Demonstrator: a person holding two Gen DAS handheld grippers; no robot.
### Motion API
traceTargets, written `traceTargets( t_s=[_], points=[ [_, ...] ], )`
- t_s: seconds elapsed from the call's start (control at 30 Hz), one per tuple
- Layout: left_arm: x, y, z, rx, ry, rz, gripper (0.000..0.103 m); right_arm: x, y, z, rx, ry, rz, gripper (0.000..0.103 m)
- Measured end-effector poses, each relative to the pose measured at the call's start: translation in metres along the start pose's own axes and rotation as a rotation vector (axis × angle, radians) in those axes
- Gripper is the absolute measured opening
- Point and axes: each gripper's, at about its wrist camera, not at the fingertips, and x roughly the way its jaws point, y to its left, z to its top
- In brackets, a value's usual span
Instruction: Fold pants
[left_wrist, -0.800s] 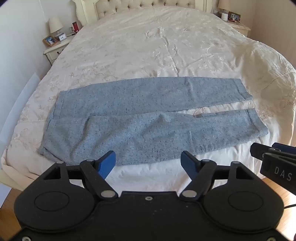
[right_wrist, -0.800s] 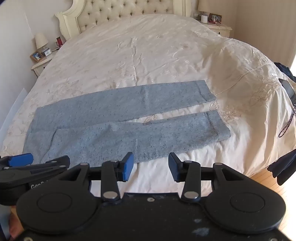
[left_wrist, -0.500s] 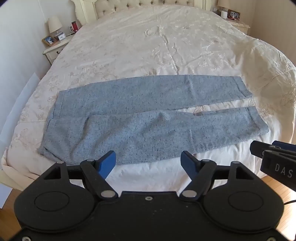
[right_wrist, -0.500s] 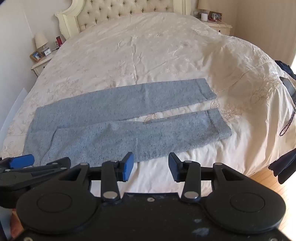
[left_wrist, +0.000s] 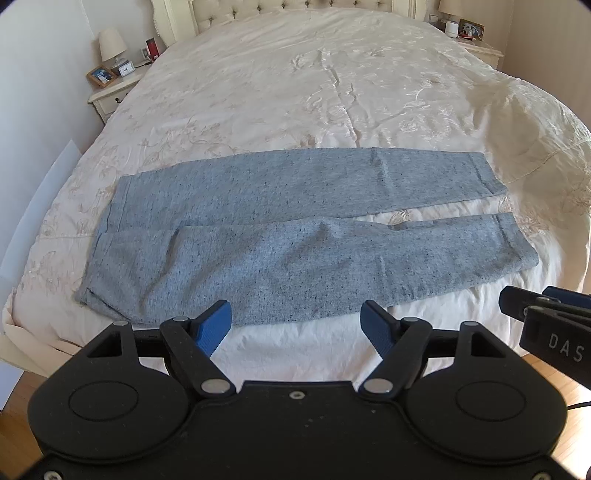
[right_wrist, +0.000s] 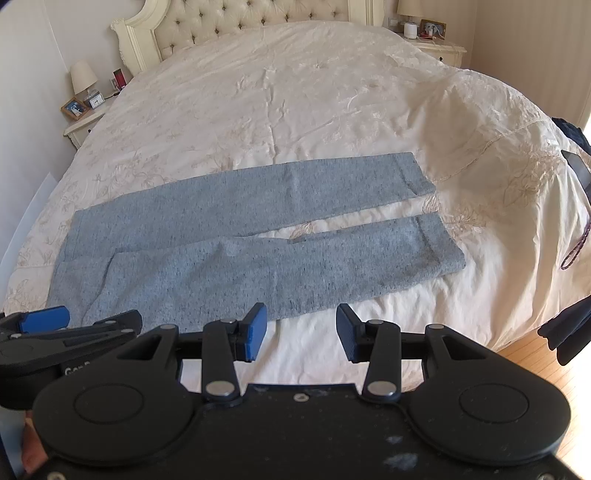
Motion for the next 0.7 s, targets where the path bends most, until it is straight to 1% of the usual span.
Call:
traceTargets(
  t_s=[0.7],
  points=[
    [-0.0003,0.0017,0.0035,-0.012,0.009,0.005,0.077,0.0015,-0.0008,0.0003,-0.004,0.004,0.008,0.044]
  ],
)
